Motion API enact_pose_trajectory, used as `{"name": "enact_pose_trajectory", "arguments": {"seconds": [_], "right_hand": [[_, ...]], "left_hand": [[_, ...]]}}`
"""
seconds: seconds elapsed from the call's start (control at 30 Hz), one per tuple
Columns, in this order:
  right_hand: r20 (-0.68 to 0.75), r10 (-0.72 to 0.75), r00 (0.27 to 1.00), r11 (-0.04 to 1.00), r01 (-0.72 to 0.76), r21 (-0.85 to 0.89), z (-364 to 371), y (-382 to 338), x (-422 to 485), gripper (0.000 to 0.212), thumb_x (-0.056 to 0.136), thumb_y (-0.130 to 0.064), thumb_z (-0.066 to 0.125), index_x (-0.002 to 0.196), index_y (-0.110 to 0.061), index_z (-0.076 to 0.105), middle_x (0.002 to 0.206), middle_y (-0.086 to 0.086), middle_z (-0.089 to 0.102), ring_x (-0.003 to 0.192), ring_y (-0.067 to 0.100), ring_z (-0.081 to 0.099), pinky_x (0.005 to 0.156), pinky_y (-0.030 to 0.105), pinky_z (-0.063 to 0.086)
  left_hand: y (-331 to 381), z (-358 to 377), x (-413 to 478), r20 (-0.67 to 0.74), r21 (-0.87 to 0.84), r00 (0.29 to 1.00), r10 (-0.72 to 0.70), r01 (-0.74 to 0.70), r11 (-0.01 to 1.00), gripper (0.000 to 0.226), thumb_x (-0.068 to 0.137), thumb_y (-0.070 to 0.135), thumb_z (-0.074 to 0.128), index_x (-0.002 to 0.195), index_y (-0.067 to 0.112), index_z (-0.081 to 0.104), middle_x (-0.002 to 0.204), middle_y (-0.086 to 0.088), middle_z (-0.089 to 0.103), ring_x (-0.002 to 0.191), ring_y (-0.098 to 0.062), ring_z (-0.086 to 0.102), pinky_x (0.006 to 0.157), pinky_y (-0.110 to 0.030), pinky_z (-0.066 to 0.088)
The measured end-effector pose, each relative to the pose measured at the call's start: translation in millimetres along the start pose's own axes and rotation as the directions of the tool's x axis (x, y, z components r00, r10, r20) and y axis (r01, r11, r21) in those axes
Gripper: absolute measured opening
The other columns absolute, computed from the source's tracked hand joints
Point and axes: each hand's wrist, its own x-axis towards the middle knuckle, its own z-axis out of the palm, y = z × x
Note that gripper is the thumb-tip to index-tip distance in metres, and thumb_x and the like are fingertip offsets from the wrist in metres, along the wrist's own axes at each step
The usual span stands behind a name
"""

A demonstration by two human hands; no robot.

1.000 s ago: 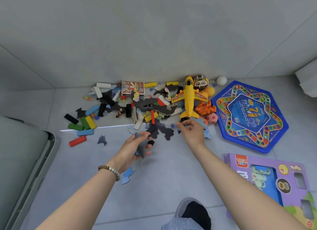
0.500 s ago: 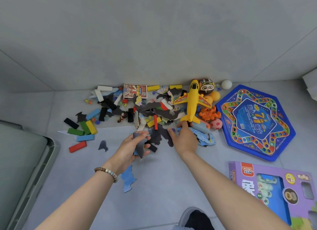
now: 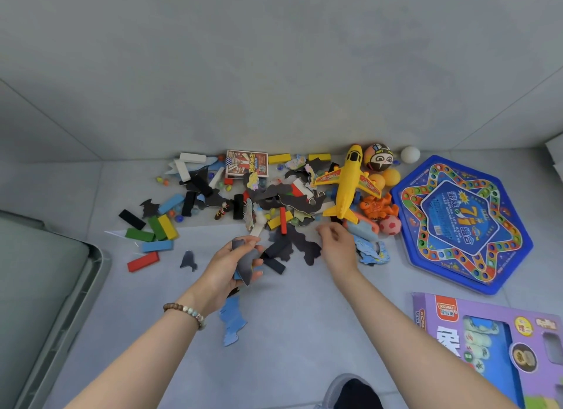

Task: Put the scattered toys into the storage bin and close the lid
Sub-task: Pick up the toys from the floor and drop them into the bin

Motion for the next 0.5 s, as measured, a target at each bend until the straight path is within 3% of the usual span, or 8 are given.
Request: {"name": "enact_pose_trajectory", "arguments": {"seconds": [0.07,0.1,0.17,0.27,0.4,0.5], "right_hand": [[0.108,0.224,0.969,0.903,-0.248,0.351,0,-10,0,0.031,0.095,-0.021,0.045,0.065,-0.012,0.047,0.056,0.000,0.038,0.049,0.013,0.031,0.042,0.022,0.022],[0.160,0.257,0.953,0.869,-0.301,0.393,0,-12,0,0.039,0.096,-0.028,0.045,0.061,-0.012,0.041,0.053,0.000,0.039,0.045,0.012,0.030,0.040,0.022,0.020],[0.204,0.233,0.951,0.905,-0.289,0.313,1,-14,-1,0.046,0.097,-0.038,0.044,0.059,-0.013,0.039,0.051,-0.002,0.042,0.043,0.011,0.032,0.041,0.022,0.021],[0.175,0.131,0.976,0.973,-0.160,0.163,4,-14,-2,0.030,0.097,-0.034,0.049,0.076,-0.012,0.050,0.054,-0.001,0.037,0.046,0.011,0.030,0.042,0.018,0.024],[-0.122,0.141,0.982,0.987,-0.131,0.091,9,-4,1,0.018,0.085,-0.029,0.068,0.096,-0.017,0.060,0.069,0.000,0.050,0.059,0.010,0.046,0.056,0.023,0.039],[-0.168,0.157,0.973,0.983,-0.137,0.123,13,-4,6,0.030,0.081,-0.028,0.072,0.106,-0.017,0.062,0.077,0.000,0.056,0.072,0.014,0.053,0.071,0.031,0.046]], "left_hand": [[1,-1,-1,-0.006,-0.007,1.000,0.006,-0.006,1.000,0.009,0.094,0.021,0.054,0.100,0.021,0.061,0.096,0.000,0.067,0.084,-0.016,0.063,0.059,-0.025,0.057],[2,-1,0,-0.010,-0.005,1.000,0.008,-0.008,1.000,0.009,0.094,0.022,0.054,0.099,0.021,0.061,0.095,0.001,0.067,0.083,-0.016,0.063,0.062,-0.026,0.057],[2,-2,-1,-0.018,0.002,1.000,0.009,-0.009,1.000,0.008,0.093,0.025,0.055,0.098,0.022,0.061,0.095,0.001,0.067,0.084,-0.016,0.063,0.064,-0.027,0.056],[1,-2,-1,-0.023,0.008,1.000,0.004,-0.004,1.000,0.008,0.092,0.026,0.056,0.097,0.021,0.062,0.097,0.000,0.067,0.083,-0.016,0.062,0.058,-0.025,0.056],[-2,-3,-2,-0.013,-0.003,1.000,-0.006,0.005,1.000,0.008,0.092,0.025,0.057,0.097,0.020,0.061,0.097,-0.001,0.067,0.078,-0.015,0.061,0.056,-0.024,0.056],[-3,-3,-2,-0.022,-0.010,1.000,-0.009,0.009,1.000,0.008,0.091,0.025,0.058,0.097,0.021,0.062,0.097,0.000,0.067,0.080,-0.015,0.061,0.055,-0.024,0.056]]}}
